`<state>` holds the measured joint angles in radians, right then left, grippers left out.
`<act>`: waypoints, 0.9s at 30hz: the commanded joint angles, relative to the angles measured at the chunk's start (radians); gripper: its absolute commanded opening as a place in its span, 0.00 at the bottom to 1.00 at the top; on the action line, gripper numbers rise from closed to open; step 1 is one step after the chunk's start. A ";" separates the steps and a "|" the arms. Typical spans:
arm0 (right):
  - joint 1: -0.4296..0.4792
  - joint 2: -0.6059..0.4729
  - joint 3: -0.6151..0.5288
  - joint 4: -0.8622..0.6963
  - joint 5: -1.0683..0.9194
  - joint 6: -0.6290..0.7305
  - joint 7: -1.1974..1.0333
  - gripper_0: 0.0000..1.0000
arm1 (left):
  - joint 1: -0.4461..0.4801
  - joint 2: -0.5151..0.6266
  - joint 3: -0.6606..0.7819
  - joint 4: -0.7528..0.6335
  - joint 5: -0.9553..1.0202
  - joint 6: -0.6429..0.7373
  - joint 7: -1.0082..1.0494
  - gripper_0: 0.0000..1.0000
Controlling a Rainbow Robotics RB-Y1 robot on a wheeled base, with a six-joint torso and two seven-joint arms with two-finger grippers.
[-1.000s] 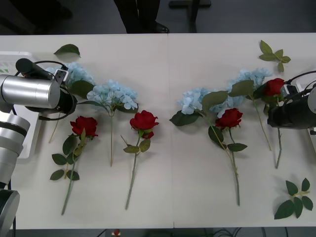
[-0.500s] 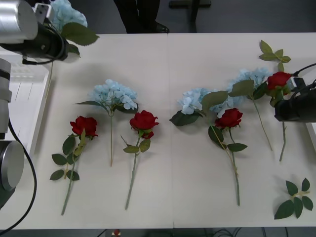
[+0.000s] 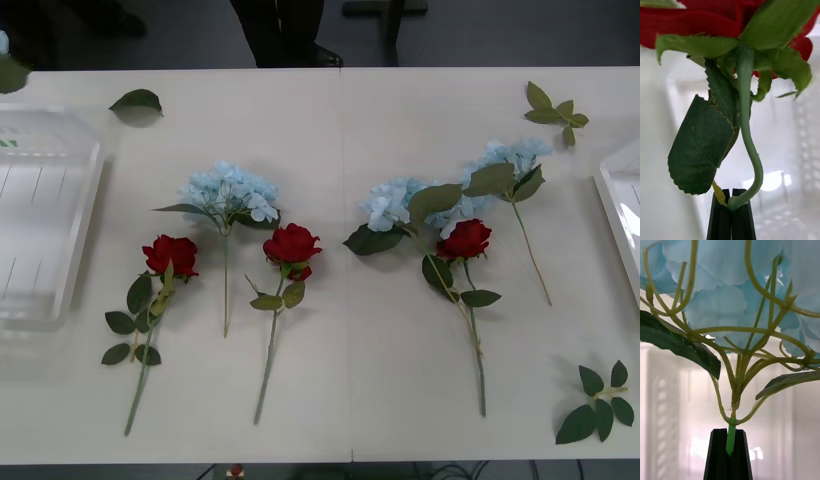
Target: Place the red flowers into the right box and the blue flowers into the left box. If a person shows an open palm, hand one flower to the person first, then continue sorting.
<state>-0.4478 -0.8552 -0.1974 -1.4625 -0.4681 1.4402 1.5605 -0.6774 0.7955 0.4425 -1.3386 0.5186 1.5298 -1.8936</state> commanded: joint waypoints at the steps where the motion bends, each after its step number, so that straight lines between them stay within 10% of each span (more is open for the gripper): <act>1: -0.019 -0.056 0.006 -0.001 0.095 0.006 0.023 0.00 | 0.110 0.073 0.056 -0.028 0.032 -0.056 -0.032 0.00; 11: -0.019 -0.074 0.007 0.257 0.177 -0.219 0.030 0.00 | 0.309 0.090 0.064 -0.010 0.035 -0.234 -0.021 0.00; 23: -0.019 -0.053 0.104 0.370 0.132 -0.377 0.035 0.00 | 0.302 0.060 0.015 0.130 0.031 -0.382 -0.025 0.00; 27: -0.019 -0.047 0.107 0.369 0.132 -0.383 0.039 0.04 | 0.299 0.060 0.010 0.130 0.038 -0.382 -0.024 0.21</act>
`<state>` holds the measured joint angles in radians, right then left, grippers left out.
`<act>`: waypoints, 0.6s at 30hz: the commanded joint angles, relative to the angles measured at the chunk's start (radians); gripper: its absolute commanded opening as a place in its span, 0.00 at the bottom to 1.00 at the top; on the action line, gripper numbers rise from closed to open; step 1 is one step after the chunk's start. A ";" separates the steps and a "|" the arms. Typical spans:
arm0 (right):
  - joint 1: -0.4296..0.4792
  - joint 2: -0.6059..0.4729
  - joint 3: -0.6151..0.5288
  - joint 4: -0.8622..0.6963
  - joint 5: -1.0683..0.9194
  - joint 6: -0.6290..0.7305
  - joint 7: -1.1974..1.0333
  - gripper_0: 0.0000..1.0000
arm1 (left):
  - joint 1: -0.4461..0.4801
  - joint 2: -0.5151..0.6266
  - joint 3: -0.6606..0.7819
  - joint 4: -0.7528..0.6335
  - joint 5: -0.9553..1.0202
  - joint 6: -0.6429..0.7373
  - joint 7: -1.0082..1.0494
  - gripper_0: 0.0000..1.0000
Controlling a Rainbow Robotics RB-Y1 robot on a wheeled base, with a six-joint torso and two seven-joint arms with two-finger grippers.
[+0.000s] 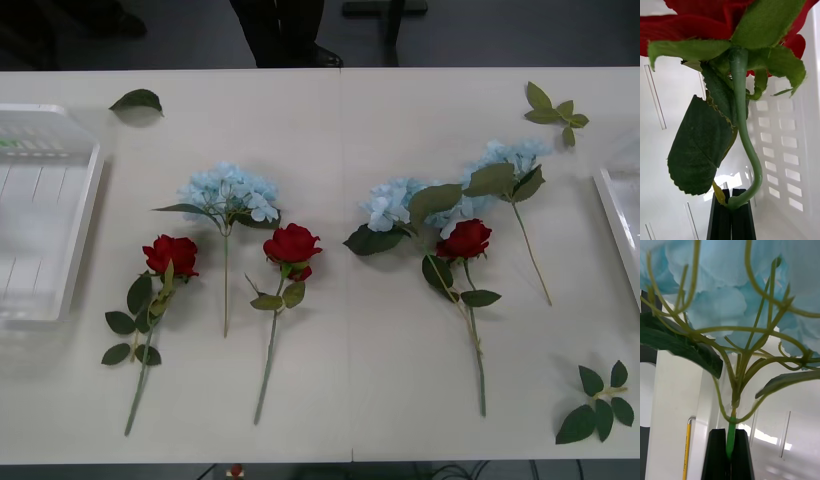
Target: Place the red flowers into the right box and the blue flowers into the left box. If a person shows an open palm, hand one flower to the person first, then continue sorting.
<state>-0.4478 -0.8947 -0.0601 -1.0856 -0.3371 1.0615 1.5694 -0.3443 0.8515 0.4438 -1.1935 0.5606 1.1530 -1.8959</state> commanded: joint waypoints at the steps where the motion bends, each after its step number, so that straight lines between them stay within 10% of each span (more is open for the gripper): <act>1: -0.019 -0.007 -0.030 -0.008 0.001 -0.005 0.032 0.09 | -0.035 0.005 0.007 -0.015 -0.004 -0.006 -0.022 0.24; 3: -0.019 -0.007 -0.029 -0.007 0.000 -0.008 0.037 0.71 | -0.038 0.005 0.003 -0.015 -0.001 -0.004 -0.022 0.36; 5: -0.019 -0.007 -0.029 -0.011 -0.002 -0.008 0.046 1.00 | -0.047 0.005 -0.001 -0.017 -0.002 0.008 -0.022 0.55; 9: -0.019 -0.012 -0.029 -0.046 -0.008 0.014 0.067 1.00 | -0.081 0.005 0.003 -0.017 0.004 0.082 -0.022 0.81; 18: -0.019 0.005 -0.130 -0.263 -0.200 0.275 0.274 1.00 | -0.219 0.005 0.018 -0.118 0.024 0.361 -0.005 0.93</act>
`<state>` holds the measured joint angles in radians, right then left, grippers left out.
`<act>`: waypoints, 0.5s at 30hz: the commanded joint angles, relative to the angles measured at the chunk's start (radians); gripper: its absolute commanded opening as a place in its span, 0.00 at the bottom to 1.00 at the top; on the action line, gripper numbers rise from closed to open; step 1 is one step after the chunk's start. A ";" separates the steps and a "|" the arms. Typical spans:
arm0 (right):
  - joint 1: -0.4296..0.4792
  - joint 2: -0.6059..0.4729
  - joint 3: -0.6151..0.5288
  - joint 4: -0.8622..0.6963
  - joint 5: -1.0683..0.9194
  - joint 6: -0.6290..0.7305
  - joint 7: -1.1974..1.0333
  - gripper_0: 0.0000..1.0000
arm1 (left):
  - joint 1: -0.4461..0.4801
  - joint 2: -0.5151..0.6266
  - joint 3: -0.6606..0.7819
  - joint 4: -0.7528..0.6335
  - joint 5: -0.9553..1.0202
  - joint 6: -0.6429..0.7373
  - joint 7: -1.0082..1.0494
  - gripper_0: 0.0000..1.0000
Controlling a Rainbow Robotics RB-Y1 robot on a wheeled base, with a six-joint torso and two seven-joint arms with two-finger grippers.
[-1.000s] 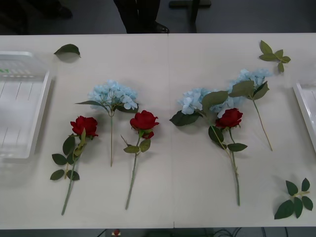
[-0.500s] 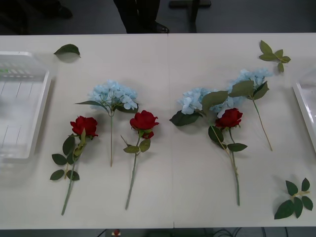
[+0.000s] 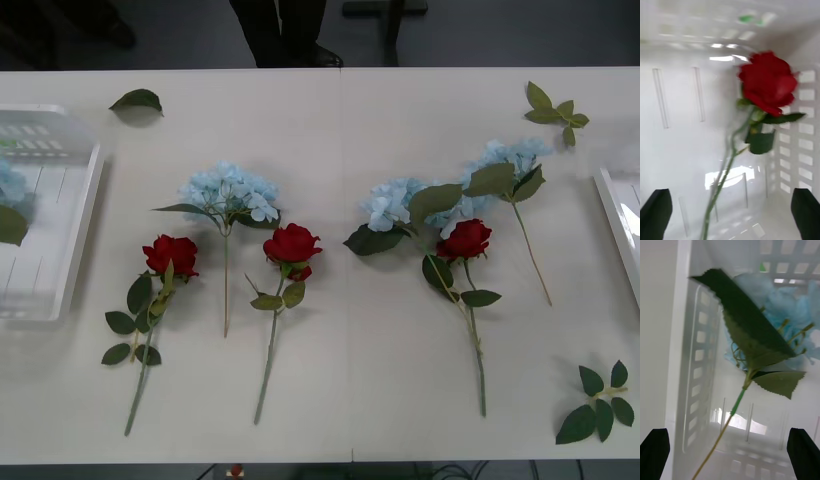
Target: Place the red flowers into the right box and the blue flowers into the left box. If a person shows an open palm, hand one flower to the person first, then continue sorting.
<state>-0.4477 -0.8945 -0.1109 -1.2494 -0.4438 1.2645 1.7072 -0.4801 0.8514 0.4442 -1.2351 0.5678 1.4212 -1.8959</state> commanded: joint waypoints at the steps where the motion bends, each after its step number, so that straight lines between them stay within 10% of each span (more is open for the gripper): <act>1: -0.019 0.009 -0.088 -0.110 -0.113 0.090 0.157 1.00 | -0.094 0.005 0.016 -0.086 0.020 0.110 -0.003 0.93; 15: -0.014 0.186 -0.144 -0.188 -0.385 0.196 0.436 1.00 | -0.144 -0.226 -0.171 -0.368 0.007 0.160 0.377 1.00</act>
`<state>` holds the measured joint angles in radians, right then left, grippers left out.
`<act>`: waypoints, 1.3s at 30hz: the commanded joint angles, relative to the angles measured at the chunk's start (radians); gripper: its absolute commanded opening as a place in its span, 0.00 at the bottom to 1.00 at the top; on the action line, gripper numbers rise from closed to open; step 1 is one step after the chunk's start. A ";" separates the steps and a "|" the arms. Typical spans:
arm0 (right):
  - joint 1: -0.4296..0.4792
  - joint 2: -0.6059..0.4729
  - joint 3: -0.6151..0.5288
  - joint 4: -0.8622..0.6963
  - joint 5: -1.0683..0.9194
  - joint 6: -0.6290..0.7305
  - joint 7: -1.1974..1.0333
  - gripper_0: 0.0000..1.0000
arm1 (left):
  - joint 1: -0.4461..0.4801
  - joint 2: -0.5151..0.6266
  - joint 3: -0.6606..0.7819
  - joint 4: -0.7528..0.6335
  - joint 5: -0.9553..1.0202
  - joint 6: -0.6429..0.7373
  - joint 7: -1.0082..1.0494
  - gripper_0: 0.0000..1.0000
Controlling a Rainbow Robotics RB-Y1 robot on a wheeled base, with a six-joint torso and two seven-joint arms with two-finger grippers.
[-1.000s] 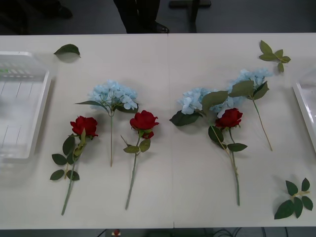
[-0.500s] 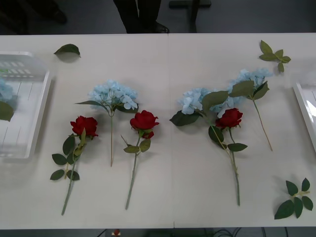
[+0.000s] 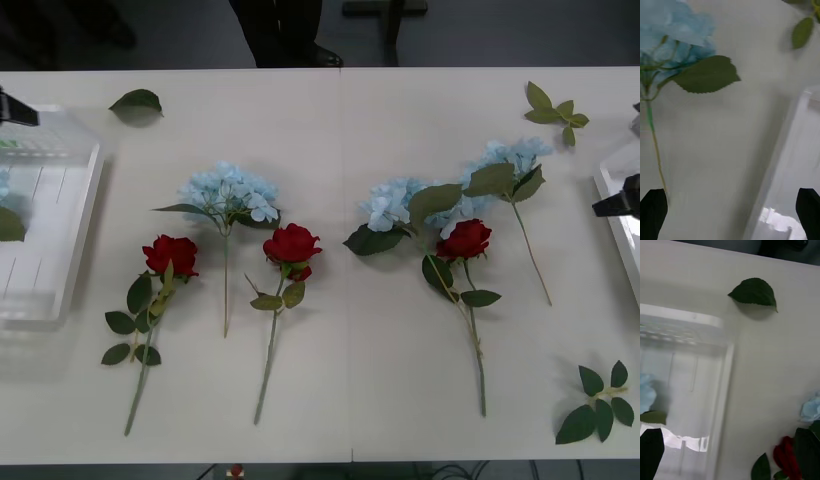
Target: Place the red flowers into the right box and the blue flowers into the left box. If a person shows an open palm, hand one flower to the person first, then continue sorting.
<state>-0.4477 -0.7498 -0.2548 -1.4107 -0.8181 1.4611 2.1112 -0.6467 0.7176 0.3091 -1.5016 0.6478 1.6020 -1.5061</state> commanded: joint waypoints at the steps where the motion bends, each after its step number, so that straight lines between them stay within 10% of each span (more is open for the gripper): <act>1: -0.014 0.056 0.008 -0.027 -0.006 -0.004 0.032 1.00 | 0.041 -0.132 -0.047 -0.129 -0.111 -0.036 0.009 1.00; 14: 0.001 0.130 0.170 0.030 0.050 -0.194 0.003 1.00 | 0.346 -0.371 -0.254 -0.315 -0.333 -0.330 -0.002 1.00; 30: 0.009 0.172 0.241 0.085 0.132 -0.265 -0.022 0.99 | 0.664 -0.317 -0.275 -0.667 -0.286 -0.269 -0.060 1.00; 34: 0.009 0.173 0.246 0.101 0.136 -0.283 -0.022 0.62 | 0.710 -0.297 -0.249 -0.654 -0.275 -0.290 -0.120 1.00; 35: 0.009 0.173 0.246 0.110 0.137 -0.288 -0.022 0.32 | 0.716 -0.293 -0.248 -0.644 -0.272 -0.289 -0.131 1.00; 39: 0.009 0.172 0.246 0.125 0.143 -0.297 -0.020 0.07 | 0.706 -0.290 -0.255 -0.594 -0.272 -0.292 -0.141 1.00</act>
<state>-0.4444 -0.5675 0.0059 -1.2797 -0.6838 1.1694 2.1113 0.0742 0.4129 0.0589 -2.1158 0.3761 1.3186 -1.6467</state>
